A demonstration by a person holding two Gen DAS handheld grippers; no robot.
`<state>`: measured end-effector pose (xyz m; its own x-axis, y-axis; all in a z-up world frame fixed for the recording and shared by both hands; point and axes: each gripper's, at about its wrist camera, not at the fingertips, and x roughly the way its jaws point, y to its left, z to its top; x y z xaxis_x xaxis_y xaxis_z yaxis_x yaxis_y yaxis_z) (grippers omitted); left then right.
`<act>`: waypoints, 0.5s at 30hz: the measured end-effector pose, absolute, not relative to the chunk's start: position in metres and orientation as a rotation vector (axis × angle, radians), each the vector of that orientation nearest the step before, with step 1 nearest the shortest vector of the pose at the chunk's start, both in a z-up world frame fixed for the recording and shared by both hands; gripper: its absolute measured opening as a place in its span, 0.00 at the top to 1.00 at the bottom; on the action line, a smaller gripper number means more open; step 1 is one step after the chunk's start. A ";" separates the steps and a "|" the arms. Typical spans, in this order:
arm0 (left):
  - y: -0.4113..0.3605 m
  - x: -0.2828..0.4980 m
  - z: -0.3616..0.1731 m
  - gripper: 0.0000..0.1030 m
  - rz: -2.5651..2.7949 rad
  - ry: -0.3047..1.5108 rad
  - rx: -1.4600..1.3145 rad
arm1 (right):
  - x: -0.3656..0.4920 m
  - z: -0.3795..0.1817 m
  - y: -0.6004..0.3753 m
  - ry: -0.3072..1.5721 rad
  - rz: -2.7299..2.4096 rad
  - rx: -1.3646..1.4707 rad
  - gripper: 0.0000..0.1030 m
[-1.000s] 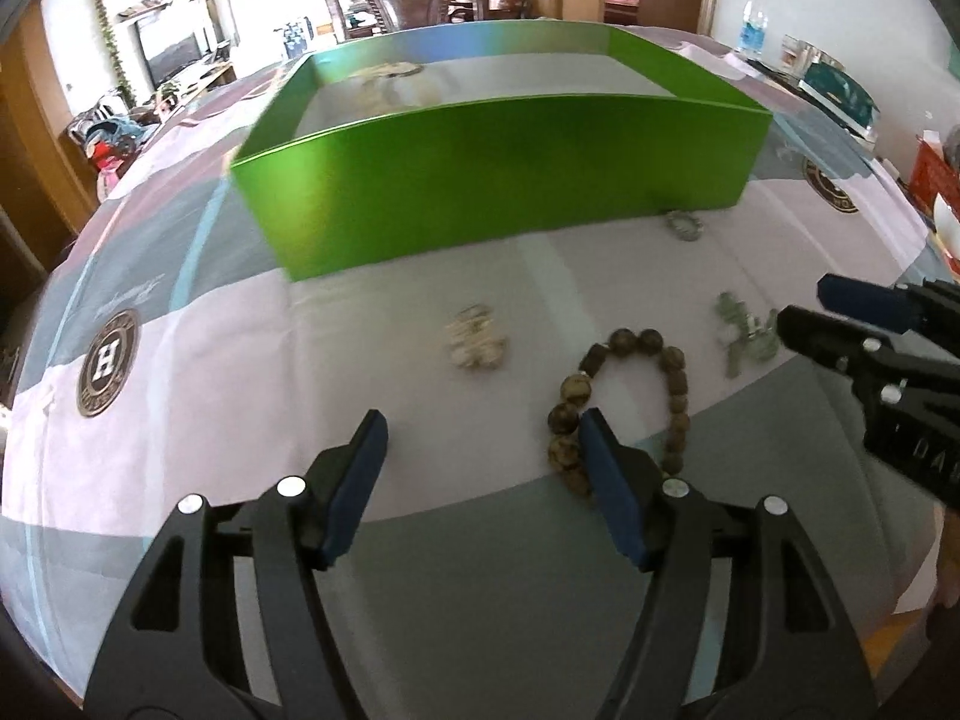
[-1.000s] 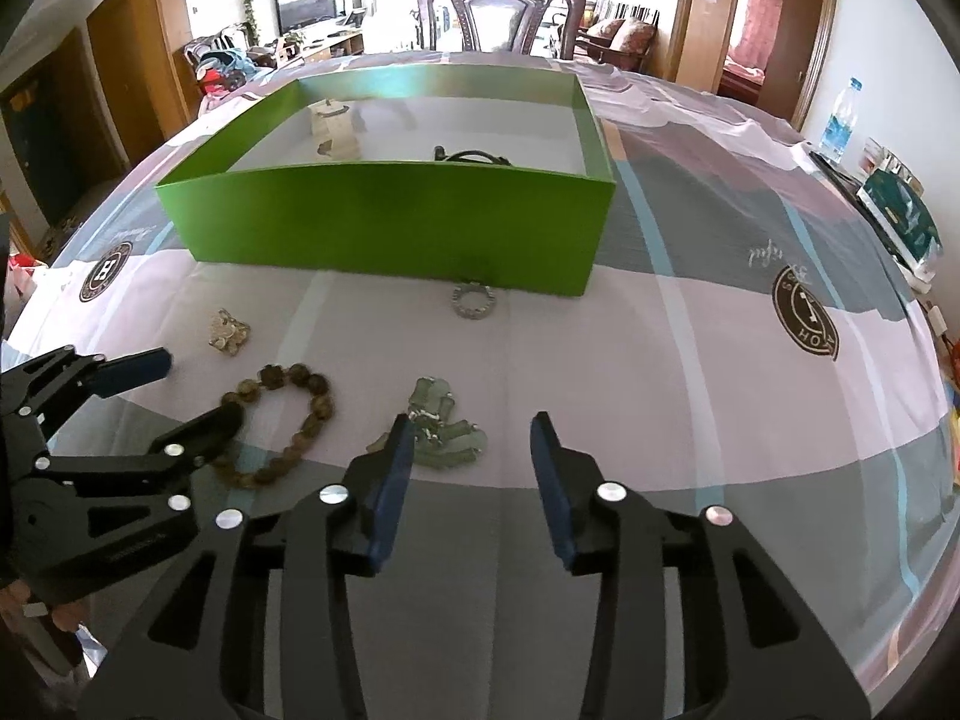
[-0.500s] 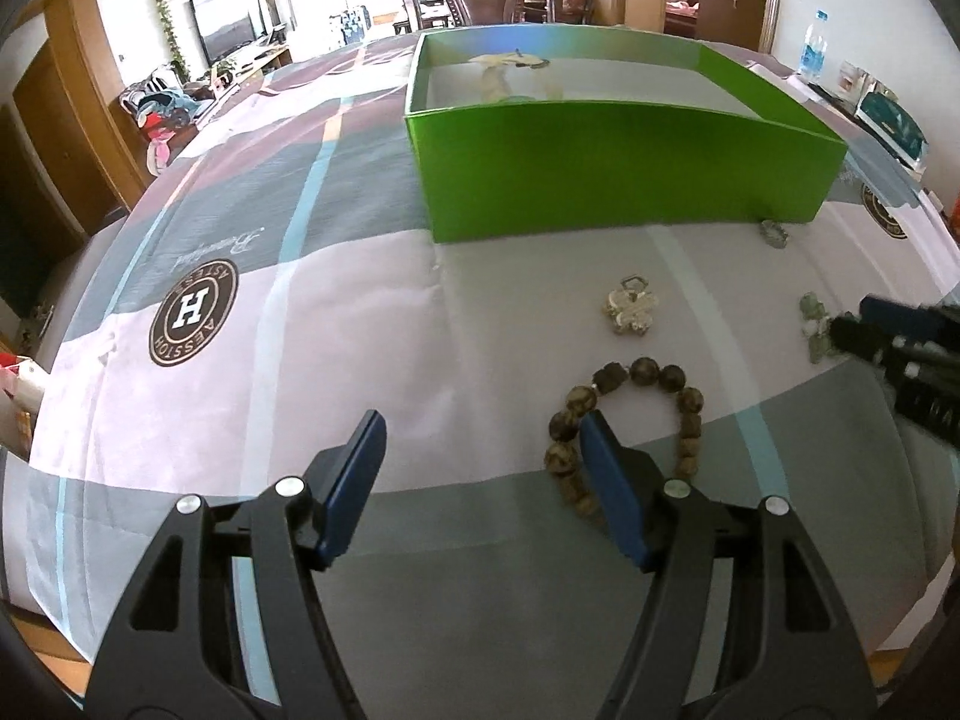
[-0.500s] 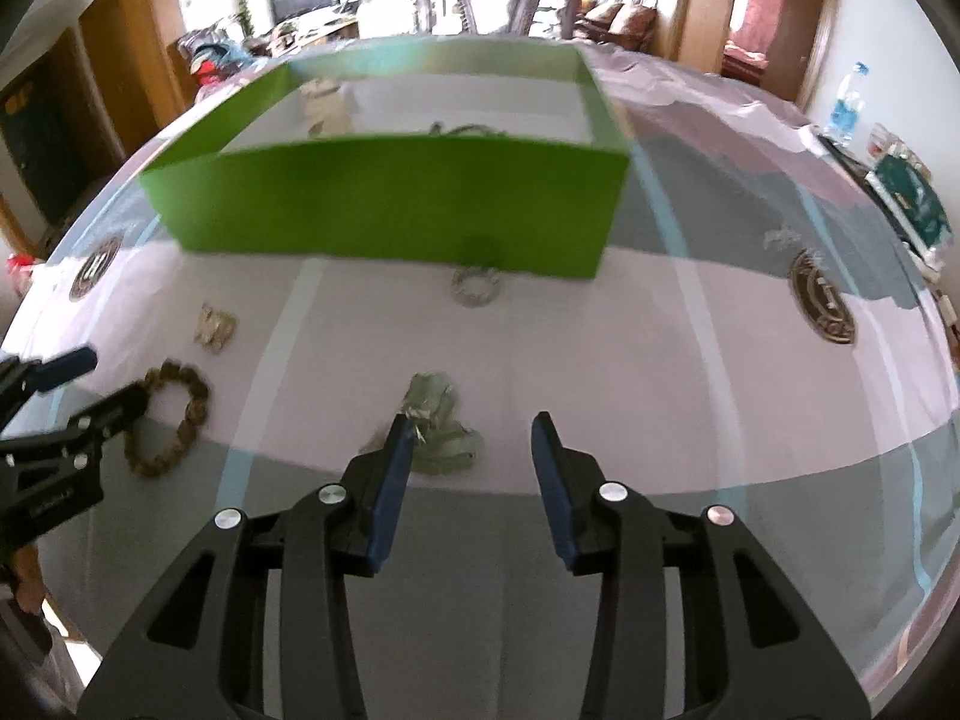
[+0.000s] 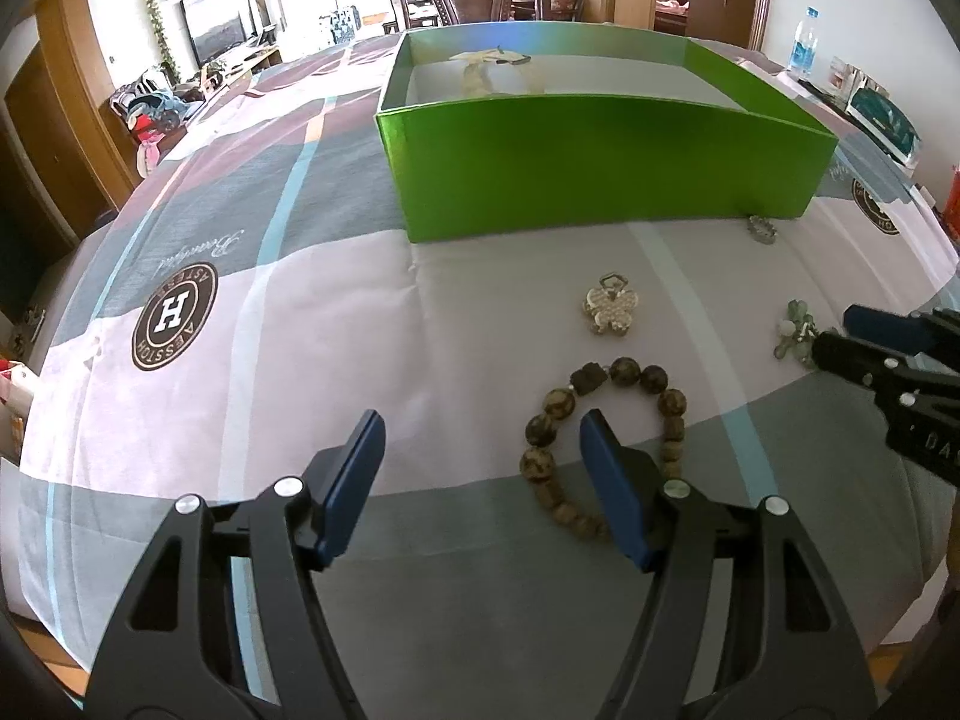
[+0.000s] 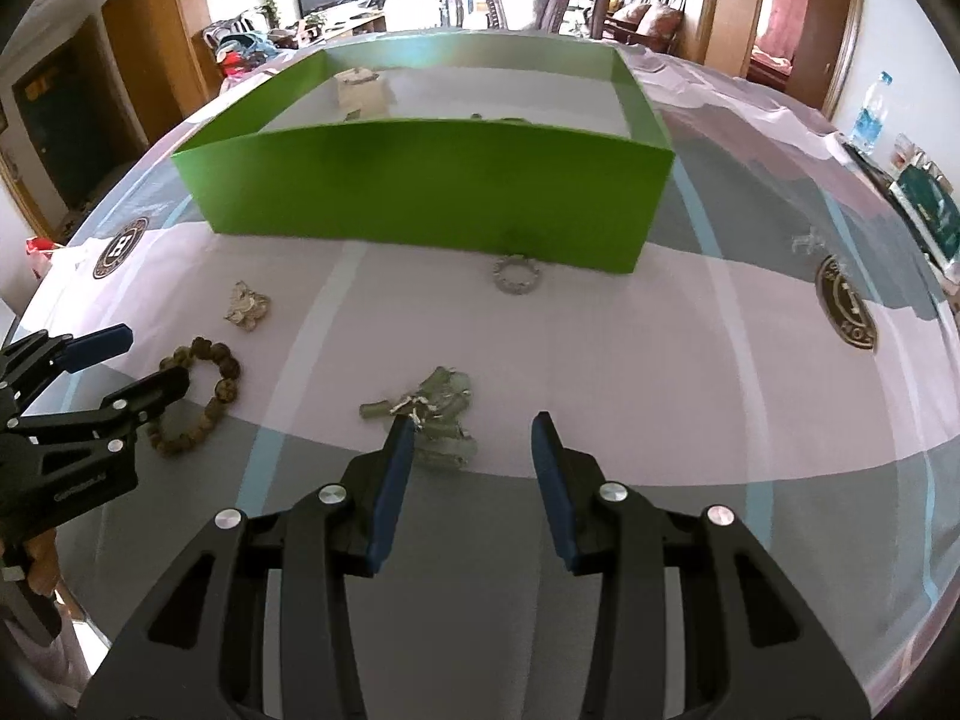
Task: Organize jewelry
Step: 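Move the left gripper over the brown bead bracelet while the right gripper approaches the silver chain, then grasp the brown bead bracelet with the left gripper while the right gripper grasps the silver chain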
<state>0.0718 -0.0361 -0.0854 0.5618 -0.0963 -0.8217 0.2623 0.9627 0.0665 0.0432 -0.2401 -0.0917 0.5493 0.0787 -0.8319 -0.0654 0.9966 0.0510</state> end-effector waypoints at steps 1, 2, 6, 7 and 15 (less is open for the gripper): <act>-0.036 0.072 -0.085 0.34 -0.212 0.952 0.188 | 0.043 -0.092 -0.238 0.983 0.105 0.015 0.77; -0.036 0.073 -0.086 0.34 -0.212 0.952 0.187 | 0.042 -0.092 -0.234 0.984 0.132 0.015 0.83; -0.037 0.073 -0.086 0.34 -0.213 0.951 0.184 | 0.038 -0.087 -0.225 0.972 0.178 0.016 0.92; -0.037 0.073 -0.086 0.34 -0.213 0.951 0.185 | 0.037 -0.085 -0.223 0.967 0.185 0.015 0.92; -0.031 0.075 -0.083 0.82 -0.212 0.951 0.141 | 0.033 -0.055 -0.245 0.879 0.109 0.063 0.92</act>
<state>0.0750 -0.0310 -0.0825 0.5627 -0.1174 -0.8183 0.2413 0.9701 0.0268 0.0326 -0.2451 -0.0555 0.6325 0.1207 -0.7651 -0.0691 0.9926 0.0995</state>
